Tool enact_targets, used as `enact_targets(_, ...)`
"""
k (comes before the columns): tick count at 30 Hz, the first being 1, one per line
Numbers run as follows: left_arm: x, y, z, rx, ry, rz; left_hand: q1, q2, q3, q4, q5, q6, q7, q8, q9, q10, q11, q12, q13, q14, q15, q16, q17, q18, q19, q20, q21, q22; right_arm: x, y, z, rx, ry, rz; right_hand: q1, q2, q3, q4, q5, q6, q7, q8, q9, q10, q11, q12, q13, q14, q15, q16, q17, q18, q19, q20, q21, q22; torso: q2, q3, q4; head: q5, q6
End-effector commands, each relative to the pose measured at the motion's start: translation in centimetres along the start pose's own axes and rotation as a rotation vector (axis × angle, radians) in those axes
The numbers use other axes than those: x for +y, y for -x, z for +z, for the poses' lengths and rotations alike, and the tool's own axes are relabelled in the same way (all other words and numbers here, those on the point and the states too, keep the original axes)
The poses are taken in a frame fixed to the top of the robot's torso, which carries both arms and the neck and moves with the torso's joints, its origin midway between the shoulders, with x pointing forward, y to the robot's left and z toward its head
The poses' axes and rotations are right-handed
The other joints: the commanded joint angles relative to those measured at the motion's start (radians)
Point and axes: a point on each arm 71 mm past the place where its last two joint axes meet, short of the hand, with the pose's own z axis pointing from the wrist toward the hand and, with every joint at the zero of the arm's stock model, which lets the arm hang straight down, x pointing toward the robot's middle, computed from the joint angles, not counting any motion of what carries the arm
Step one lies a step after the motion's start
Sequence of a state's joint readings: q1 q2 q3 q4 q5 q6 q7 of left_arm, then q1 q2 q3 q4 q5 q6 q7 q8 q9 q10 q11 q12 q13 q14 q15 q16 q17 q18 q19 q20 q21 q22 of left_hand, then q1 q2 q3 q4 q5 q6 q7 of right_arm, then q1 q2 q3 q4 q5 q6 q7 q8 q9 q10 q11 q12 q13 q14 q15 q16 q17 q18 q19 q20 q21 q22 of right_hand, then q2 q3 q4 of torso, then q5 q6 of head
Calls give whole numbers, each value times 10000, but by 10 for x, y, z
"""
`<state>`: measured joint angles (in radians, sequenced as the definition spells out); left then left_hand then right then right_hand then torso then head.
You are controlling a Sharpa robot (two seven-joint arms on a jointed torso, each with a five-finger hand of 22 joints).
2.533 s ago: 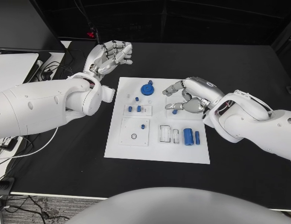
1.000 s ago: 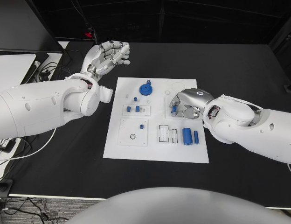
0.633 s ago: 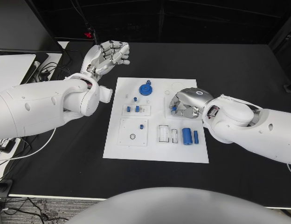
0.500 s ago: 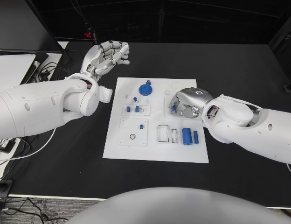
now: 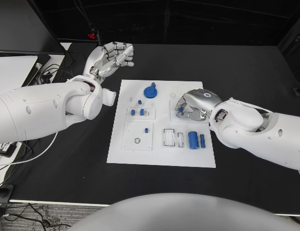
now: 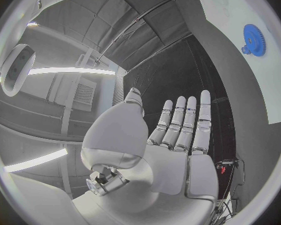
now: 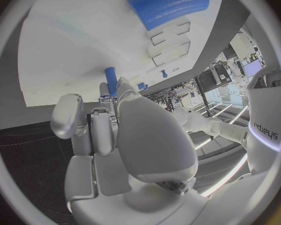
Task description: Assemble the parts on the task board
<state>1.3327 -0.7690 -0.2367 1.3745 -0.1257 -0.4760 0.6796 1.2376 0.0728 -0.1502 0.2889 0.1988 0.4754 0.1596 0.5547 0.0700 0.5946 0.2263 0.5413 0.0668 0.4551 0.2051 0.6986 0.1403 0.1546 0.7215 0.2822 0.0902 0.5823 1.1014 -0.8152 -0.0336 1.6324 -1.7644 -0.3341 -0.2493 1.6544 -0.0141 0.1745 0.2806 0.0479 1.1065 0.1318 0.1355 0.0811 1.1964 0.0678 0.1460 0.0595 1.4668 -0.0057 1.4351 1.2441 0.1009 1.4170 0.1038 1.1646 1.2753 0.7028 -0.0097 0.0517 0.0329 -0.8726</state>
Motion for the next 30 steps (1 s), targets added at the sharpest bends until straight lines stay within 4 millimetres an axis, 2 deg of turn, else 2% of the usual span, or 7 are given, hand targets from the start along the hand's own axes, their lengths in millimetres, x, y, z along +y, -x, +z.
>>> enact_targets(1,-4,1,0,-14,-457,-22,-12,96,-66,15,32,-53,1104,34,-10,-39,-10,44,-5,-10,8,29,-7,15,15,20,18,-8,2,8,-1,-693,180,29,98,-18,68,21,2,64,-13,27,16,67,-1,-38,6,480,-53,40,-4,-47,-10,-85,49,2,-1,0,-4,8,0)
enact_targets(9,-4,1,0,-31,-455,-11,1,106,-74,16,36,-52,1102,46,-10,-33,-12,59,-4,-5,6,46,-19,18,24,20,24,-10,6,18,-15,-1121,361,371,45,-80,99,63,1,105,-24,18,11,133,-10,-116,6,479,-61,36,-15,-57,8,-98,80,27,-3,-7,2,22,0)
enact_targets(14,-4,1,0,-34,-455,-7,1,106,-74,16,36,-52,1102,46,-10,-33,-12,59,-4,-5,6,46,-19,18,24,20,24,-10,9,30,-20,-1396,462,474,3,-216,108,63,3,143,-32,-1,3,185,-17,-216,6,481,-69,38,-11,-57,15,-110,78,28,1,-5,-11,48,0)
enact_targets(20,-4,1,0,-27,-453,-10,1,106,-74,16,36,-52,1102,46,-10,-33,-12,59,-4,-5,6,46,-19,18,24,20,24,-10,14,42,-22,-1734,702,680,-10,-220,117,70,4,154,-33,-3,2,197,-16,-234,6,483,-69,42,-3,-60,20,-112,86,35,0,-1,13,43,0)
enact_targets(24,-4,1,1,-26,-452,-7,1,106,-74,16,36,-52,1102,46,-10,-33,-12,59,-4,-5,6,46,-19,18,24,20,24,-10,23,46,-22,-1905,1087,1088,-6,-217,140,67,7,150,-32,-14,-3,201,-15,-260,4,488,-69,51,19,-61,24,-113,93,40,2,-7,-7,106,0)
enact_targets(26,-4,0,1,-19,-454,-11,1,106,-74,16,36,-52,1102,46,-10,-33,-12,59,-4,-5,6,46,-19,18,24,20,24,-10,28,46,-21,-1916,1285,1292,1,-213,166,63,9,145,-29,-27,-9,205,-12,-289,3,490,-68,55,26,-65,31,-114,106,50,-2,-9,13,127,0)
enact_targets(30,-4,0,1,-14,-458,-14,1,106,-74,16,36,-52,1102,46,-10,-33,-12,59,-4,-5,6,46,-19,18,24,20,24,-10,39,46,-16,-1848,1697,1535,5,-215,178,60,10,143,-26,-34,-12,207,-10,-303,3,491,-67,56,28,-67,33,-114,111,55,-7,-10,7,245,0)
